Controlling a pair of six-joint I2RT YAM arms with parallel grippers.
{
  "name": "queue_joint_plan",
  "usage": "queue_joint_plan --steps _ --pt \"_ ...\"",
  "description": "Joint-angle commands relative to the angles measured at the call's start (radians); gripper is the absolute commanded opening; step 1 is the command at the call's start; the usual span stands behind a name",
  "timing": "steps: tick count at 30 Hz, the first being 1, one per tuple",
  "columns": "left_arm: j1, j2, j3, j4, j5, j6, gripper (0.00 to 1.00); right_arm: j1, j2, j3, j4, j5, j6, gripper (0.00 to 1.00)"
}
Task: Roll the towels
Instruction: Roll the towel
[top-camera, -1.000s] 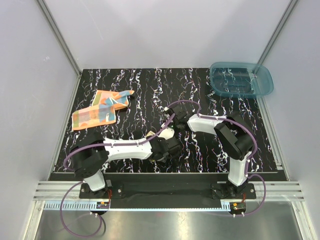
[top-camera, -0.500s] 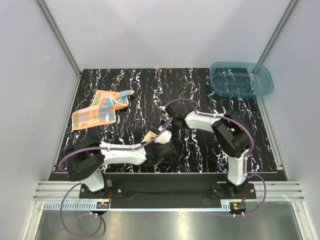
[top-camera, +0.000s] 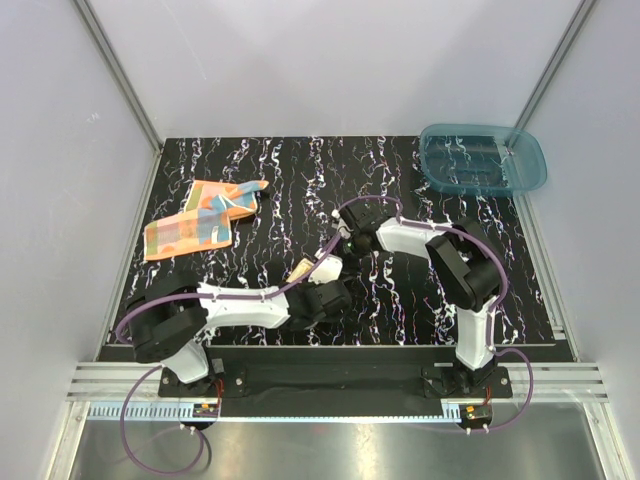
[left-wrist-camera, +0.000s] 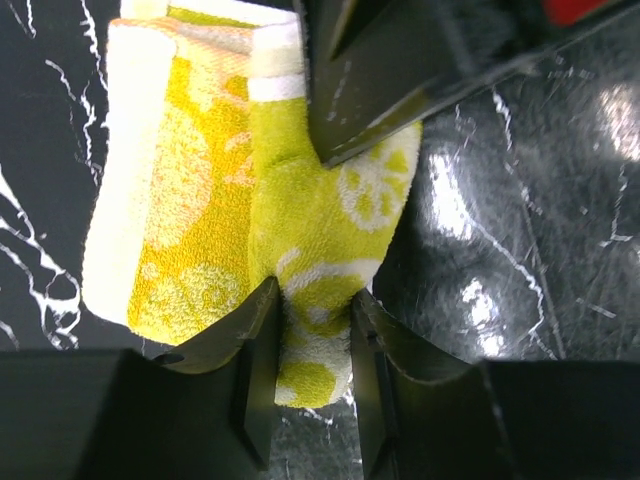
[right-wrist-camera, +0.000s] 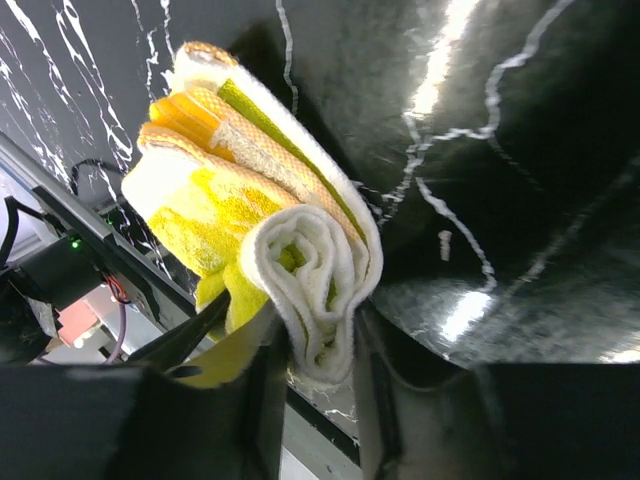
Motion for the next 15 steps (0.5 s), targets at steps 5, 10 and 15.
queue_joint_plan --steps 5,10,15 --pt "0.037 0.044 -0.095 0.005 0.208 -0.025 0.01 -0.075 -0.002 -0.017 -0.078 0.053 -0.068 0.47" --pt "0.051 0.027 -0.115 0.030 0.223 -0.021 0.00 -0.117 -0.016 -0.025 -0.104 0.081 -0.082 0.55" --pt "0.058 0.002 -0.130 0.045 0.248 -0.011 0.00 -0.147 -0.068 -0.034 -0.144 0.132 -0.094 0.63"
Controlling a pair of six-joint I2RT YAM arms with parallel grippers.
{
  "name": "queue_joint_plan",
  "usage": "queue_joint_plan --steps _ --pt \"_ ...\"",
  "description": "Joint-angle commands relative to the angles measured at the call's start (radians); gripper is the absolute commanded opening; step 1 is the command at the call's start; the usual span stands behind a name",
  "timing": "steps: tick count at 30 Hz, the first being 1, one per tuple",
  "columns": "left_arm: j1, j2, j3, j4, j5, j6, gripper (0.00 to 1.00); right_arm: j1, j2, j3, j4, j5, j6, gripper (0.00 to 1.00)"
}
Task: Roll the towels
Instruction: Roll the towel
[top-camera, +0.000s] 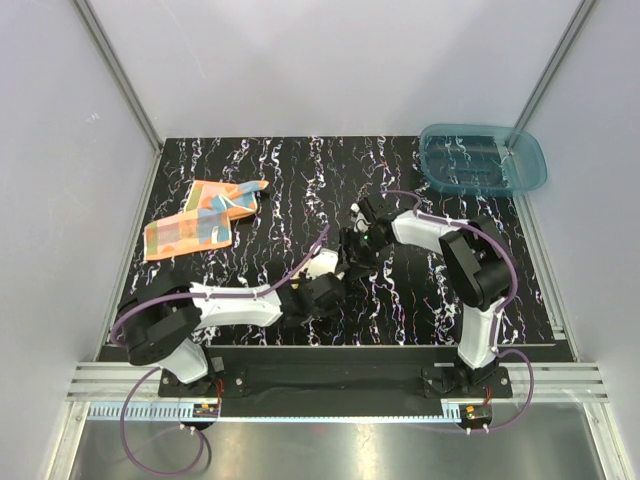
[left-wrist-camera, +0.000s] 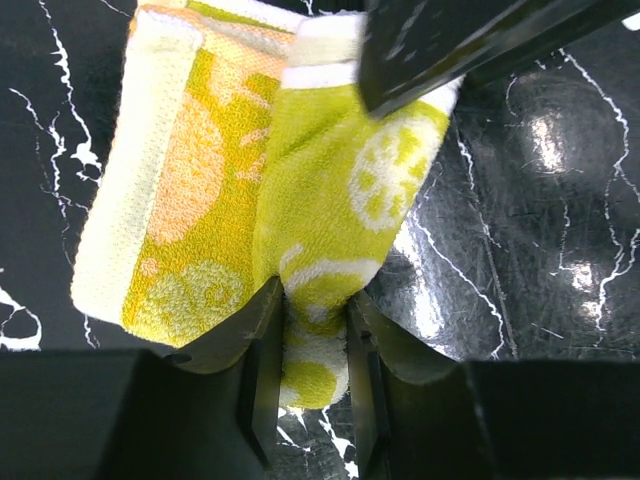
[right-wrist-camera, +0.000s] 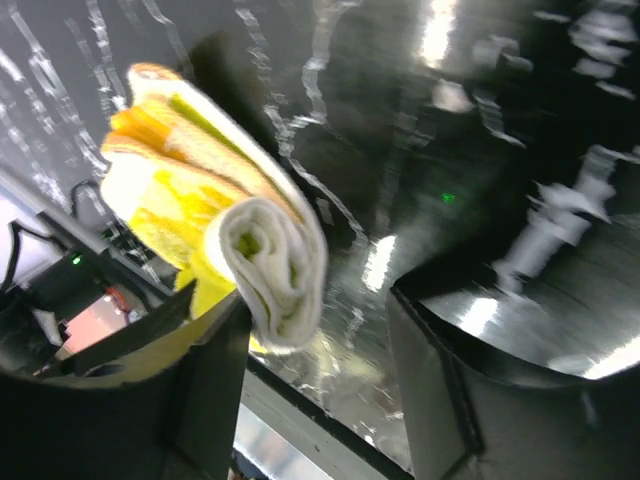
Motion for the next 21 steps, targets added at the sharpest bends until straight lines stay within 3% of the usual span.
queue_joint_plan --steps 1,13,21 --pt "0.011 0.032 -0.081 -0.085 0.183 -0.022 0.00 -0.037 -0.054 -0.025 -0.085 0.151 -0.056 0.64" --pt "0.030 -0.029 -0.015 -0.080 0.294 -0.019 0.00 -0.057 -0.238 -0.051 -0.193 0.246 -0.046 0.77" --pt "0.110 -0.061 -0.010 -0.033 0.492 -0.048 0.00 -0.062 -0.347 -0.077 -0.219 0.251 -0.038 0.81"
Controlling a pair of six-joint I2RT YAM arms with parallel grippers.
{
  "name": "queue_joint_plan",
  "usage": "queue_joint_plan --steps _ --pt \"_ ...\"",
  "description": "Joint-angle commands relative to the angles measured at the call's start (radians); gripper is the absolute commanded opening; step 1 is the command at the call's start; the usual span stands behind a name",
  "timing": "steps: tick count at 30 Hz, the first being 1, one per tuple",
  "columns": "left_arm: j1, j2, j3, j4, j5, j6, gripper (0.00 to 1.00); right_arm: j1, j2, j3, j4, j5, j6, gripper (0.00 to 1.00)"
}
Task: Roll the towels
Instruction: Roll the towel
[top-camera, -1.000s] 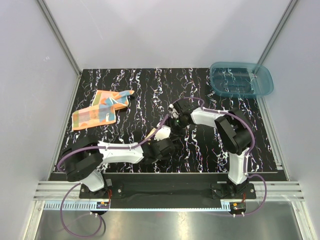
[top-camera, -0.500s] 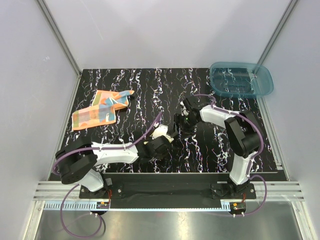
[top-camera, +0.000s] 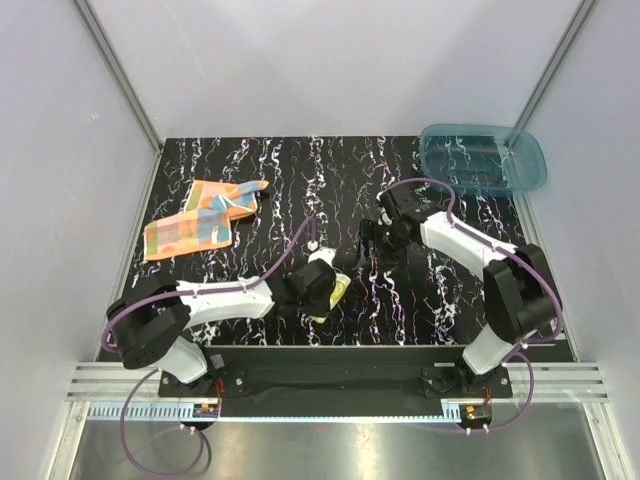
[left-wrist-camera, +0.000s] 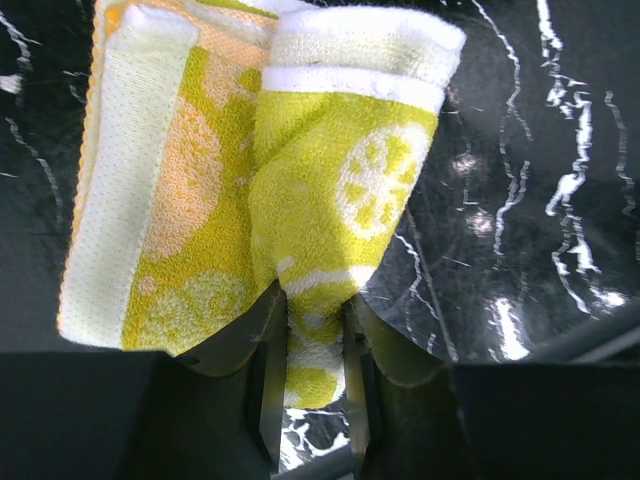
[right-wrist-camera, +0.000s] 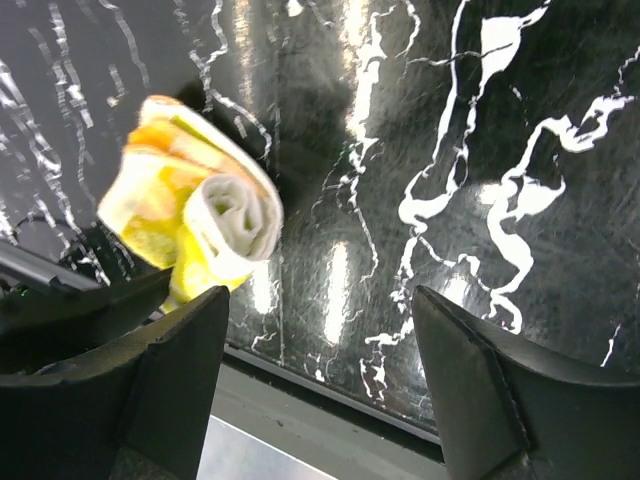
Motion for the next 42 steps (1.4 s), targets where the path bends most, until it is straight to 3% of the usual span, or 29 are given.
queue_joint_plan --steps 1,11,19,26,42 --pt "0.061 -0.009 -0.018 -0.008 0.228 -0.033 0.00 -0.007 -0.084 -0.032 -0.007 -0.002 0.001 0.81" --pt "0.286 0.007 -0.084 0.156 0.662 -0.110 0.00 -0.007 -0.172 -0.180 0.171 -0.250 0.057 0.82" --pt "0.470 0.090 -0.066 0.145 0.872 -0.110 0.00 0.018 -0.159 -0.355 0.520 -0.401 0.185 0.83" --pt "0.586 0.191 -0.075 0.146 0.978 -0.105 0.00 0.077 -0.031 -0.361 0.729 -0.389 0.244 0.82" --pt "0.666 0.290 -0.029 0.064 1.037 -0.018 0.00 0.139 0.198 -0.272 0.834 -0.333 0.270 0.77"
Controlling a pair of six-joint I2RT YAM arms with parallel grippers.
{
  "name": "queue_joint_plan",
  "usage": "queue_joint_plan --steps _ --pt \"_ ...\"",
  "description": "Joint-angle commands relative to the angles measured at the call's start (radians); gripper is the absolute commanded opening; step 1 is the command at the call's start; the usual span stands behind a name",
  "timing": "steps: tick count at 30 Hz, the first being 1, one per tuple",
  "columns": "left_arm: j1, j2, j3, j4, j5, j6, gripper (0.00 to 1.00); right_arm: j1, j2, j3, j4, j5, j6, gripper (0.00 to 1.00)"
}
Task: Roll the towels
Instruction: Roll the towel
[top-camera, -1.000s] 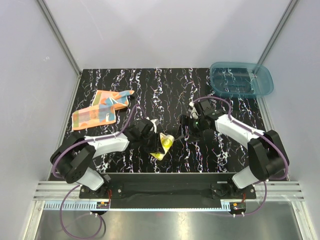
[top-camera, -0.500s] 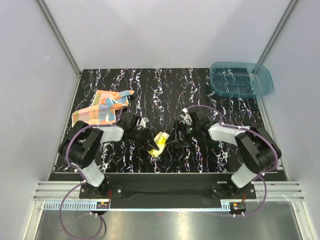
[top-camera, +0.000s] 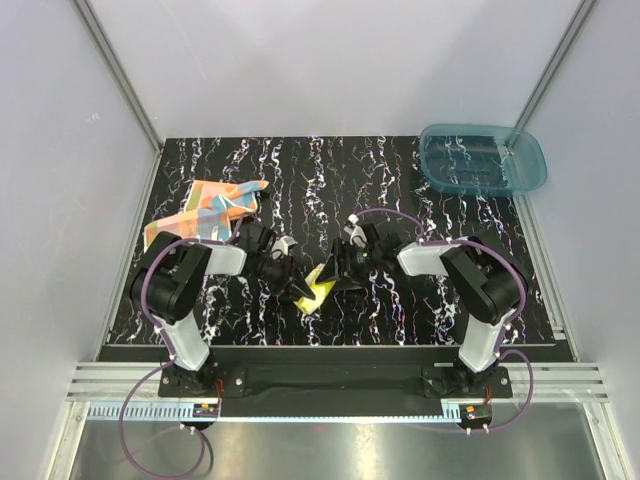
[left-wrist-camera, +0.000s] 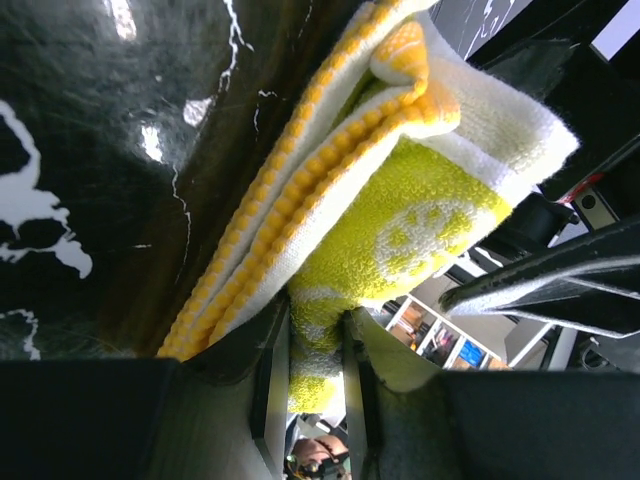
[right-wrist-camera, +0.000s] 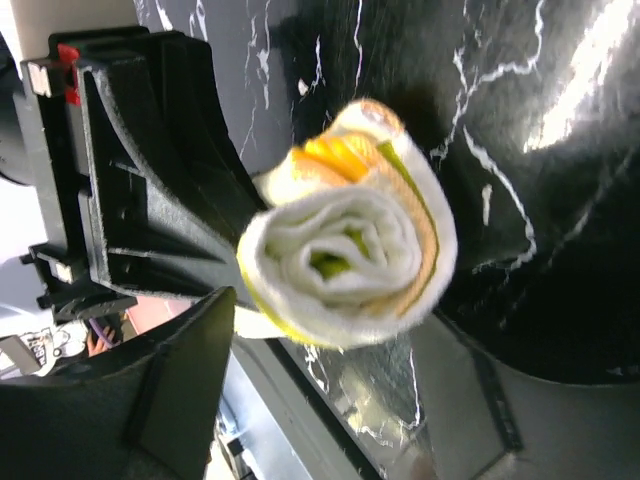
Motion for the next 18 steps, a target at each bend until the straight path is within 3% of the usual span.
queue_joint_plan --steps 1,4,7,8,11,15,18 --pt "0.012 0.037 0.011 -0.050 -0.039 0.037 0.00 0.027 0.045 0.021 0.032 0.046 -0.004 0.75" --pt "0.016 0.038 0.006 -0.025 -0.019 0.021 0.00 0.046 0.071 0.021 0.050 0.063 0.005 0.67" --pt "0.021 0.037 0.009 -0.022 -0.013 0.013 0.03 0.063 0.103 0.021 0.078 0.074 0.017 0.51" --pt "0.021 0.038 0.009 -0.020 -0.012 0.013 0.04 0.067 0.112 0.024 0.086 0.081 0.017 0.40" --pt "0.022 0.037 0.025 -0.046 -0.024 0.022 0.08 0.070 0.137 0.035 0.065 0.107 0.025 0.26" --pt "0.019 -0.023 0.074 -0.190 -0.166 0.111 0.21 0.070 0.147 0.099 -0.069 0.172 -0.019 0.23" --pt "0.002 -0.096 0.124 -0.325 -0.356 0.167 0.32 0.069 0.146 0.148 -0.205 0.222 -0.061 0.21"
